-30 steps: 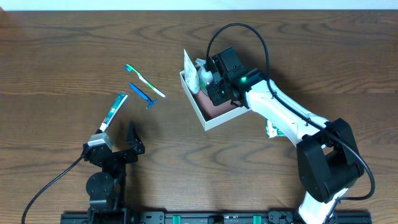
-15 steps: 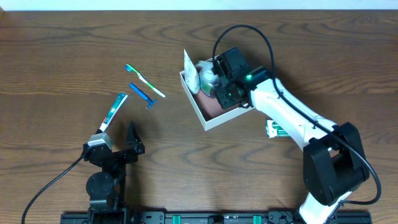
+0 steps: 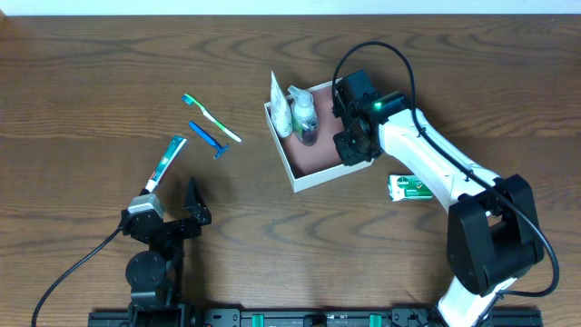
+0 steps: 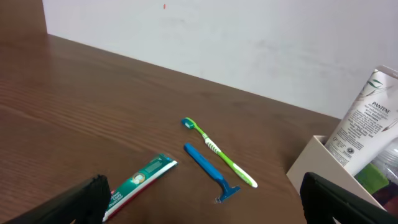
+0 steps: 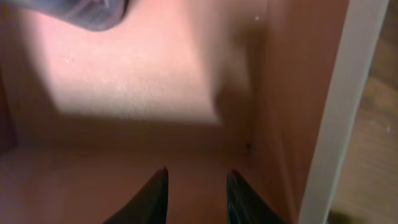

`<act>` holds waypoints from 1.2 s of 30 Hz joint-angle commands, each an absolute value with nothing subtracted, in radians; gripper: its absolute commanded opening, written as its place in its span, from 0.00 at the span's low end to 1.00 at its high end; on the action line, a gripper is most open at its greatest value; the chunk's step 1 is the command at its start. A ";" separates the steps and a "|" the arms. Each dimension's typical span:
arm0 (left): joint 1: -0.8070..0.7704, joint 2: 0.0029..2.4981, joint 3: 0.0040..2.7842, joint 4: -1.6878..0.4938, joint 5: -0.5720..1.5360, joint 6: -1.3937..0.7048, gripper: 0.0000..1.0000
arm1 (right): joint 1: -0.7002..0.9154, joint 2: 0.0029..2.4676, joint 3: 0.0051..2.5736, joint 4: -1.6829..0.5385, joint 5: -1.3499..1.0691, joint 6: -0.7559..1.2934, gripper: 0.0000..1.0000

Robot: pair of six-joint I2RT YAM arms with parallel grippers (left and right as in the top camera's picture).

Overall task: Pack container
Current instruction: 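Lower the bottle into the box and open the right gripper, then lift the right gripper out and move it above the green soap bar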

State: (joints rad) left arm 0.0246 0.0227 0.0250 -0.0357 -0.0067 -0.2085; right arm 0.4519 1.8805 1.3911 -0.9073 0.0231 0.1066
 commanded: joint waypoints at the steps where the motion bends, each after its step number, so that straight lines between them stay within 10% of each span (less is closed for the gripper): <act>1: 0.030 0.024 0.004 -0.071 -0.022 -0.200 0.98 | 0.447 1.889 1.385 -0.940 0.033 0.146 0.28; 36: 0.030 0.024 0.004 -0.071 -0.022 -0.200 0.98 | 0.512 1.888 1.385 -0.988 -0.072 0.272 0.25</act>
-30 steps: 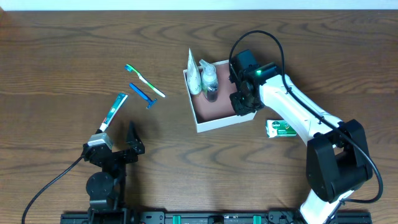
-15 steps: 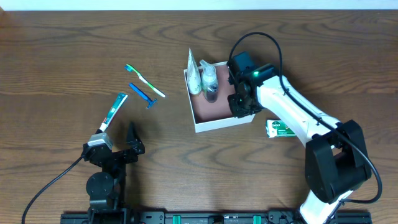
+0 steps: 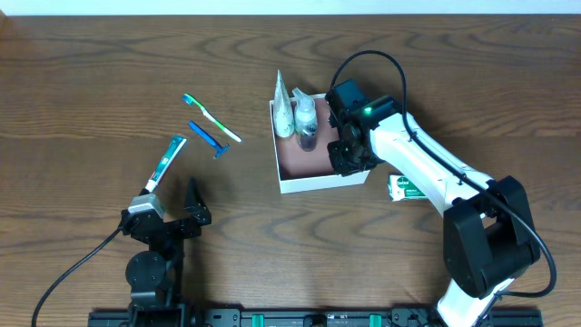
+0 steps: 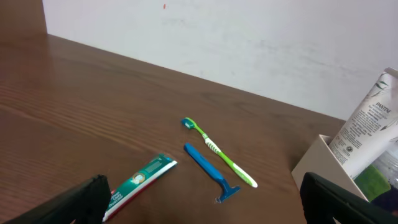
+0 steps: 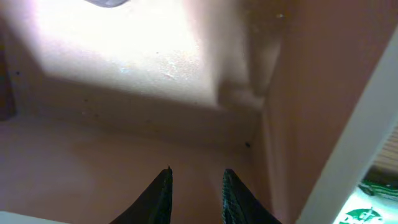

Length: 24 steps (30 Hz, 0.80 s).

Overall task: Pack container
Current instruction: 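Lift the right gripper out and move it above the green soap bar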

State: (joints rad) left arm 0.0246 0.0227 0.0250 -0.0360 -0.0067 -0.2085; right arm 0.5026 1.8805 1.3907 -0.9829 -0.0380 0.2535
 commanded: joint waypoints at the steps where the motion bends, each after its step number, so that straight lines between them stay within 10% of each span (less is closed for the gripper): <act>1: 0.030 0.024 0.004 -0.071 -0.022 -0.200 0.98 | 0.512 1.885 1.386 -0.987 -0.068 0.275 0.27; 24: 0.030 0.024 0.004 -0.071 -0.023 -0.200 0.98 | 0.277 1.436 1.408 -0.962 0.101 0.273 0.98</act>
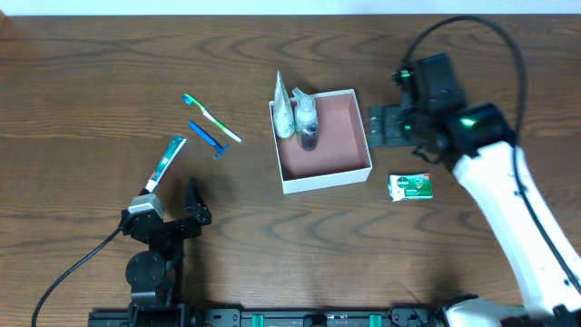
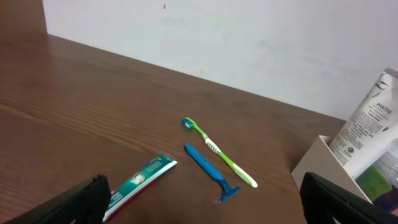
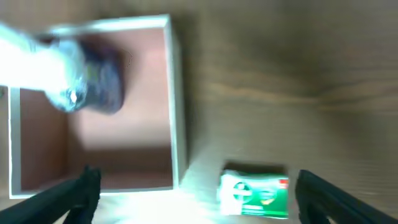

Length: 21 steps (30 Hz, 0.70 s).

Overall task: Pack container
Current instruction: 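Lift the right gripper out and move it above the green soap bar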

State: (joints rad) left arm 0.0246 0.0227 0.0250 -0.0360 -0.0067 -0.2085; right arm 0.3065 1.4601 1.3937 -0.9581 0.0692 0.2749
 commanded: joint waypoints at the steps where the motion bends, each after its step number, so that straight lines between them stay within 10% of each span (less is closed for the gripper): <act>1: 0.030 0.024 0.004 -0.071 -0.022 -0.200 0.98 | 0.266 1.428 1.408 -0.962 0.101 0.273 0.99; 21: 0.030 0.024 0.004 -0.071 -0.023 -0.200 0.98 | 0.162 1.456 1.408 -1.000 0.103 0.265 0.99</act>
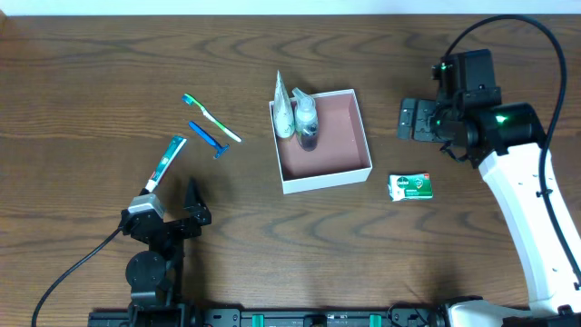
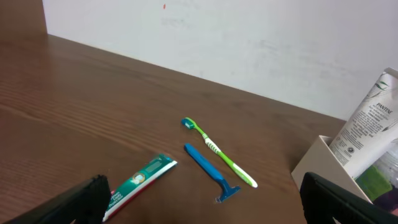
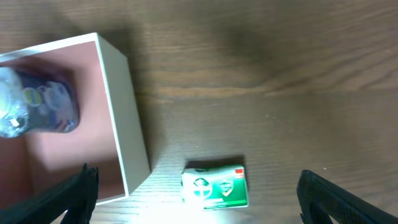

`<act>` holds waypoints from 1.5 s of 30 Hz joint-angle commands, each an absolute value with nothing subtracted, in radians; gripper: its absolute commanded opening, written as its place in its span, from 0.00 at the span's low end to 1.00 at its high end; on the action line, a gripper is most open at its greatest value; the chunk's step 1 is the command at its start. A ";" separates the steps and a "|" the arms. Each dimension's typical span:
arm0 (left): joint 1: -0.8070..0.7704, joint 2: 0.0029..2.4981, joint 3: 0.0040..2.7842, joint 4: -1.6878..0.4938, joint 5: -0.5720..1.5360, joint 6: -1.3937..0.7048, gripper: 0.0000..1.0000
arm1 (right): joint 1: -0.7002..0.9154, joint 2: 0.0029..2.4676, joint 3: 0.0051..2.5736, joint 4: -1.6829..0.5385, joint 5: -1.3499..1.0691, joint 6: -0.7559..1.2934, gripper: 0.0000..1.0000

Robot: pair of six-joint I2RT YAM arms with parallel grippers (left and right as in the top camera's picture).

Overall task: Pack container
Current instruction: 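Lift the right gripper out and move it above the green soap bar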

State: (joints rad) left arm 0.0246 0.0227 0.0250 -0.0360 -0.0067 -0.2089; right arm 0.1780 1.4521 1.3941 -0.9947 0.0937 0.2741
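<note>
The white box with a pink floor sits mid-table, holding a white tube and a small clear bottle at its left end. A green soap packet lies right of the box. A green toothbrush, a blue razor and a toothpaste tube lie to the left. My right gripper hovers open, high and right of the box, above the soap. My left gripper rests open near the front left, with nothing between its fingers.
The white wall runs along the table's far edge in the left wrist view. Black cables trail from both arms. Bare wood lies between the box and the toiletries on the left.
My right gripper has moved a little further right and away from the box. The soap packet now sits nearer the middle of the right wrist view. The left arm has not moved.
My right gripper was nearly shut inside the tilted box. Then the box lay squared to the table, moved left, with the gripper still inside. Afterwards the gripper was out, open and up at the right, and now it hangs over the soap packet.
</note>
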 commanded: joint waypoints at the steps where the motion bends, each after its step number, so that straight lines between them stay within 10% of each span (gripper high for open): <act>1: 0.030 0.024 0.004 -0.071 -0.023 -0.200 0.98 | 0.162 1.456 1.408 -1.003 0.104 0.265 0.99; 45: 0.030 0.024 0.004 -0.071 -0.022 -0.200 0.98 | 0.164 1.644 1.404 -1.093 0.088 0.277 0.99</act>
State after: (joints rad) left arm 0.0246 0.0227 0.0250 -0.0360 -0.0067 -0.2085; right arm 0.1673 1.6314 1.3941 -1.0893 0.0849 0.2745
